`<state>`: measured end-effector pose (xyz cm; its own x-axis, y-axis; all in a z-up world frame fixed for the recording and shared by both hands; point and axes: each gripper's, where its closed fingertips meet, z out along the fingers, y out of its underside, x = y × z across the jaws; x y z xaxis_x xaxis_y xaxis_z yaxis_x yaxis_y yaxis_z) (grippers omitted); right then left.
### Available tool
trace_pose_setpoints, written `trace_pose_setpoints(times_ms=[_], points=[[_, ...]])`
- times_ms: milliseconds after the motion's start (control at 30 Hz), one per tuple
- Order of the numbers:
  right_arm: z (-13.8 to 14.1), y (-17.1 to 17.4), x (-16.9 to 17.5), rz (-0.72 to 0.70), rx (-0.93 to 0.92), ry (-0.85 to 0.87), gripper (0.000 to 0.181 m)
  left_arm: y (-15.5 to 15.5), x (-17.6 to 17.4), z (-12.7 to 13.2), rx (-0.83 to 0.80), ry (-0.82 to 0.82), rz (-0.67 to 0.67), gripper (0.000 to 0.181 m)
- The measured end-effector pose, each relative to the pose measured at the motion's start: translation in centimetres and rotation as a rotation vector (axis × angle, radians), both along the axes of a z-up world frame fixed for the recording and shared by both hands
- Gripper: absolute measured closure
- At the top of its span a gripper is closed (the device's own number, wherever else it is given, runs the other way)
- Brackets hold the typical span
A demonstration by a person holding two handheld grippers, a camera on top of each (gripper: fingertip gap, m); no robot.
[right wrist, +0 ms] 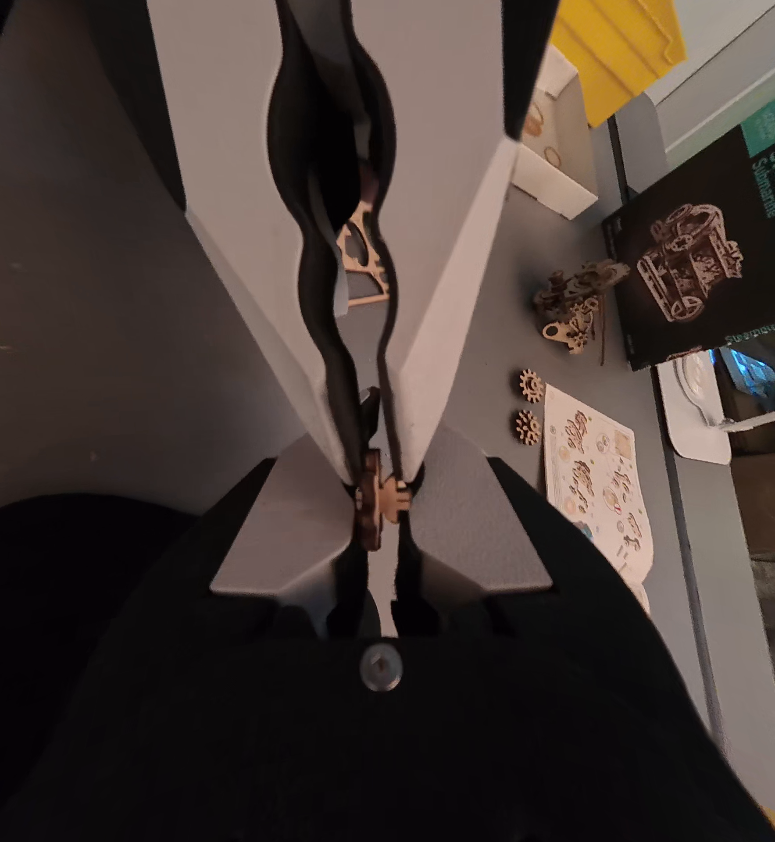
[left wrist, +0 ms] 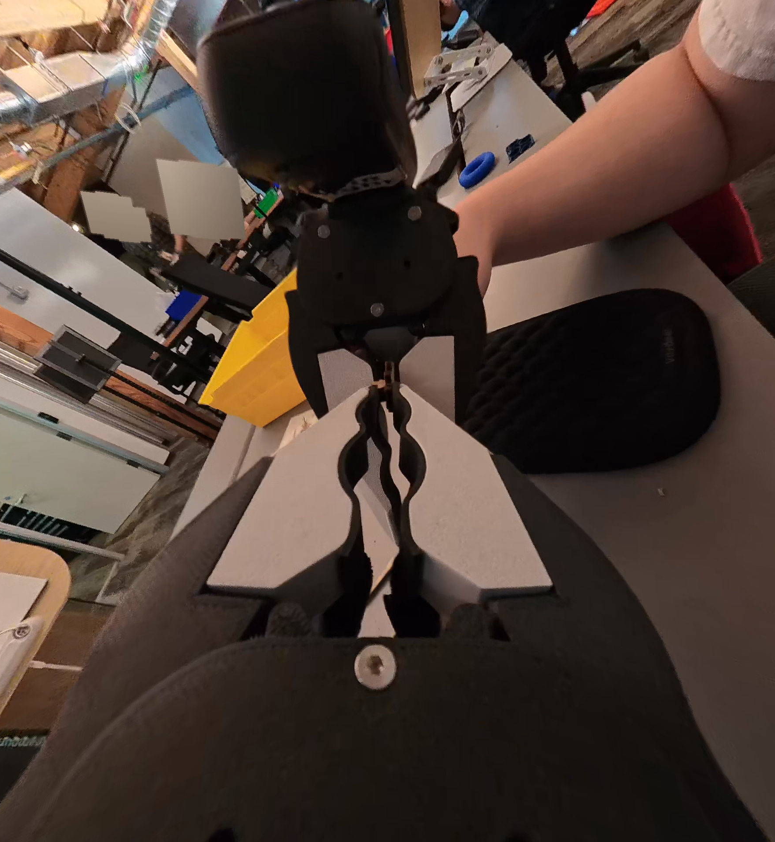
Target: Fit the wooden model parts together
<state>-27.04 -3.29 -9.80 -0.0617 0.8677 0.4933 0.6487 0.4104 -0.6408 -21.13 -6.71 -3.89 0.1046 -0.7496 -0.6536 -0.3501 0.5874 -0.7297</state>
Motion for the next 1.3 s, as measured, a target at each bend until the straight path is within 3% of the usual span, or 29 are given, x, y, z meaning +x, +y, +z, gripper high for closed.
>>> trace_pose_setpoints(times_ms=[200, 433, 833, 1300], points=[[-1.4, 0.2, 0.5, 0.006, 0.029, -0.086, 0.171, 0.2, -0.1, -1.1, -0.113, 0.056, 0.005, 0.176], [-2.1, 0.5, 0.8, -0.017, 0.018, -0.126, 0.181, 0.4, -0.1, -1.6, -0.147, 0.072, -0.002, 0.176], [-3.2, -0.5, 0.5, -0.019, -0.18, -0.122, 0.181, 0.6, -0.3, -2.1, -0.274, 0.074, -0.018, 0.176], [-2.2, 1.3, 0.6, -0.08, 0.1, -0.155, 0.181, 0.3, -0.7, -1.8, -0.134, 0.09, -0.037, 0.176]])
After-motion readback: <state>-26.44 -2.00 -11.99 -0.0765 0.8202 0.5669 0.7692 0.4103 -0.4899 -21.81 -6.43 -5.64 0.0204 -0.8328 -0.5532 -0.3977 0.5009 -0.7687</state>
